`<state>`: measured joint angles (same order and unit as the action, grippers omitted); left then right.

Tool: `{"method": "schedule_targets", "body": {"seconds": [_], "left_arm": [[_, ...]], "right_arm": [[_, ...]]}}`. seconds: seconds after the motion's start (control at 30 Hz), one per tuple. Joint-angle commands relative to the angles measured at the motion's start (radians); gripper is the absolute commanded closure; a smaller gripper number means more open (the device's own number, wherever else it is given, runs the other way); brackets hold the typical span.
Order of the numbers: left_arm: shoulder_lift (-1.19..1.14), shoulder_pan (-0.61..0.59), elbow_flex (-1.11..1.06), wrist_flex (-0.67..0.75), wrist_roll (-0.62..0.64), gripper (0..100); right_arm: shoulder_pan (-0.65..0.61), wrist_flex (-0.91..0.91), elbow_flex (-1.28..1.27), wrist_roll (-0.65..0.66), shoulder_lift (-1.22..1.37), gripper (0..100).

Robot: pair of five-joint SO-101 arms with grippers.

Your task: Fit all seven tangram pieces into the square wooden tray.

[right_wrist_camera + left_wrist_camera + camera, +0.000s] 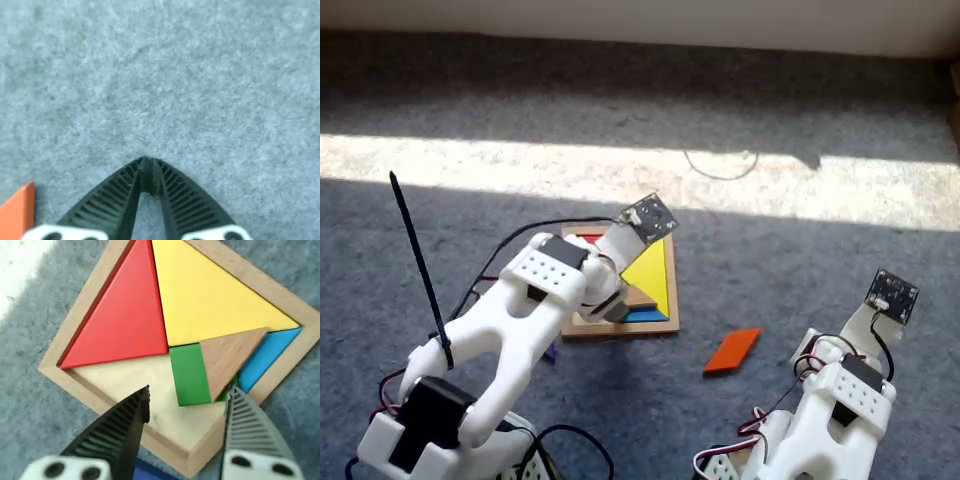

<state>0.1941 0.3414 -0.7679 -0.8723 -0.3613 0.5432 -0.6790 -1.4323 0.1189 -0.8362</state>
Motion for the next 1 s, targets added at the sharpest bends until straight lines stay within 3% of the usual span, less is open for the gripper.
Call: {"method": "schedule_targets", "body": {"seconds": [0.0,0.27,0.43,0.73,0.97], "left_arm": [[0.039,-0.067,-0.012,0.066,0.014,76],[0.039,-0.173,-0.015,0.143,0.014,76],[0.047,-0.170,-0.004,0.164,0.066,76],[0.113,-0.021,0.084,0.044,0.166,76],[0.045,0.061,0.082,0.044,0.189,76]], "right_arm": [[-0.018,0.024,0.051,0.003,-0.013,99.3],[-0.018,0.024,0.051,0.003,-0.013,99.3],[-0.018,0.024,0.051,0.003,-0.013,99.3],[-0.018,0.024,0.051,0.003,-0.013,99.3],[-0.015,0.024,0.051,0.003,-0.013,99.3]]}}
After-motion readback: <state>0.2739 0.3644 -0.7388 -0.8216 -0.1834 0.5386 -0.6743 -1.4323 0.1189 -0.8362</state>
